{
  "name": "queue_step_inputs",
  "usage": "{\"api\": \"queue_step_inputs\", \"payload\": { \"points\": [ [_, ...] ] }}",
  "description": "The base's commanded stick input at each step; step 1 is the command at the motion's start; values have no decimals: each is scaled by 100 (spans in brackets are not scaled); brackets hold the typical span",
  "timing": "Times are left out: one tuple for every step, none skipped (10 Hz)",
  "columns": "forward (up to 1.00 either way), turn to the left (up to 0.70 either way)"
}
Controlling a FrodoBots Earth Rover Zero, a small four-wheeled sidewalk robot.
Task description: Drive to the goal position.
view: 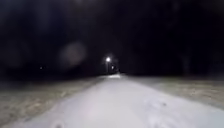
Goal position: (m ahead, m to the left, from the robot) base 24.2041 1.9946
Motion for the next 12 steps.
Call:
{"api": "queue_step_inputs", "payload": {
  "points": [
    [100,0],
    [100,0],
    [100,0],
    [100,0],
    [100,0],
    [100,0],
    [100,0],
    [100,27],
    [100,27],
    [100,27],
    [100,19],
    [100,7]
  ]
}}
